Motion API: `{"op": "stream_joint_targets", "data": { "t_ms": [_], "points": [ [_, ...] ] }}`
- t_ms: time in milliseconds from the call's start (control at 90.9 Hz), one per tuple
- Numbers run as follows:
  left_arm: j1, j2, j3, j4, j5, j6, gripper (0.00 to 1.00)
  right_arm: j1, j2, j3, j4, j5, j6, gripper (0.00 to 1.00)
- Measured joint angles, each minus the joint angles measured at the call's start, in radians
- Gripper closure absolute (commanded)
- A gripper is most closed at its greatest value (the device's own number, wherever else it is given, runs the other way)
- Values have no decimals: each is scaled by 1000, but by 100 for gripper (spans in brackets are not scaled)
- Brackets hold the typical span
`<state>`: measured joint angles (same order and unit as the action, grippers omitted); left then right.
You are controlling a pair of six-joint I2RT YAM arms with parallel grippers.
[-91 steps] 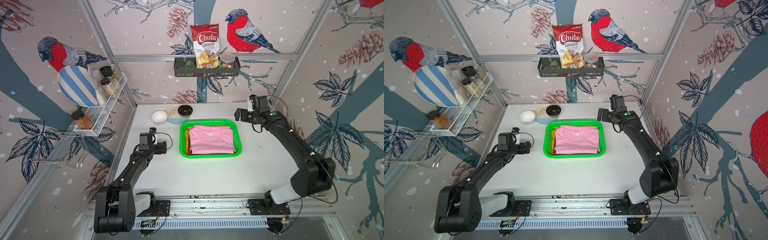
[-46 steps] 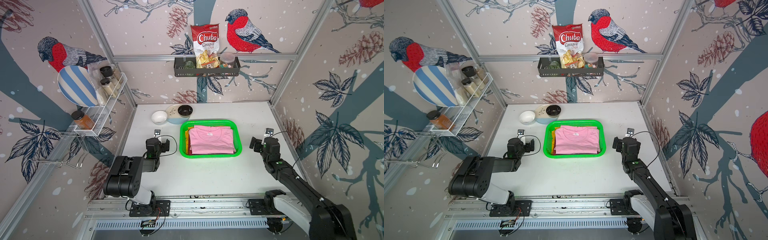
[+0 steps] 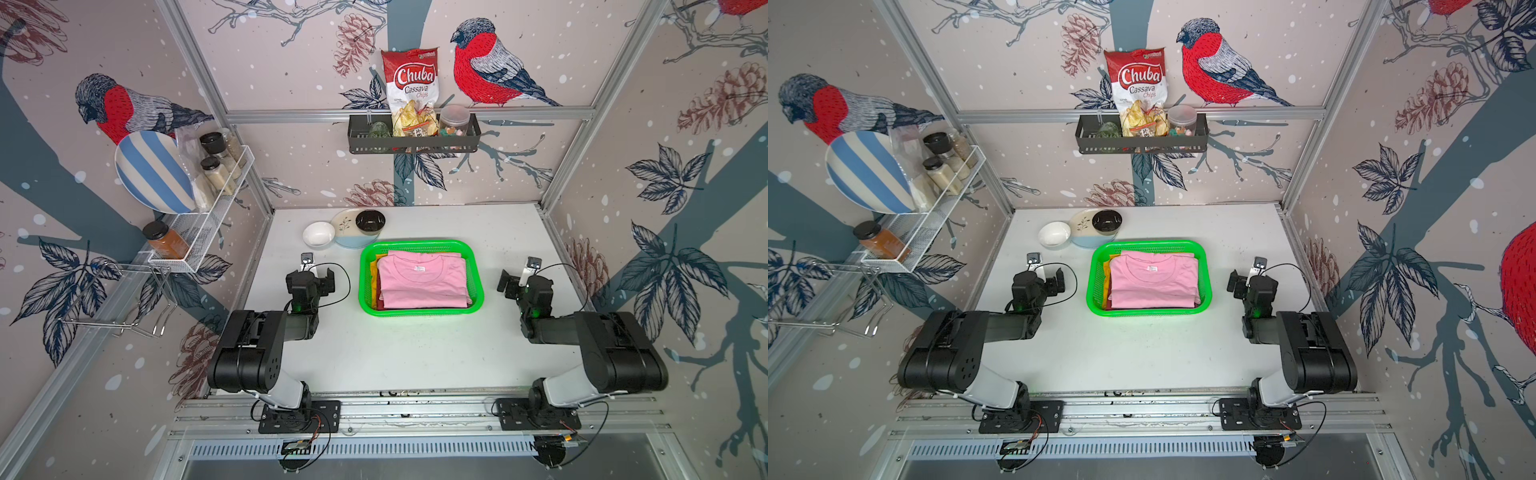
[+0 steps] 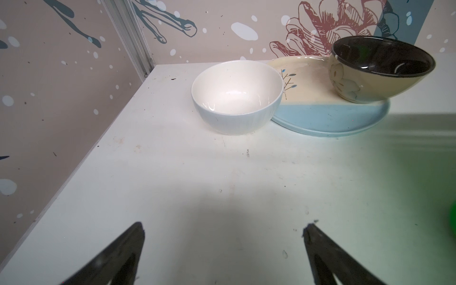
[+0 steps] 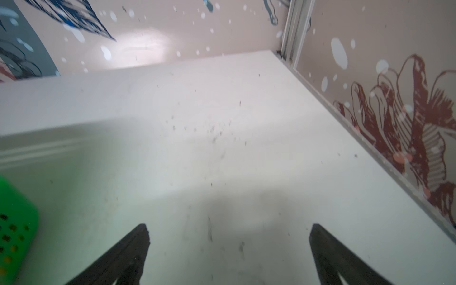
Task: Put the folded t-shirts into the basket
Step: Reset both arms
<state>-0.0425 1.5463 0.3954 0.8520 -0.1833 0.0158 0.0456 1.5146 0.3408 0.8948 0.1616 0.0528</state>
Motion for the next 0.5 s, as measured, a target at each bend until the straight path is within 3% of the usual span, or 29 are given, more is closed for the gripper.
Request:
{"op": "stream_joint_targets", "data": {
  "t_ms": [495],
  "points": [
    [0, 0, 0, 0, -5, 0, 1, 2, -5, 21, -21, 5, 6, 0]
  ]
}}
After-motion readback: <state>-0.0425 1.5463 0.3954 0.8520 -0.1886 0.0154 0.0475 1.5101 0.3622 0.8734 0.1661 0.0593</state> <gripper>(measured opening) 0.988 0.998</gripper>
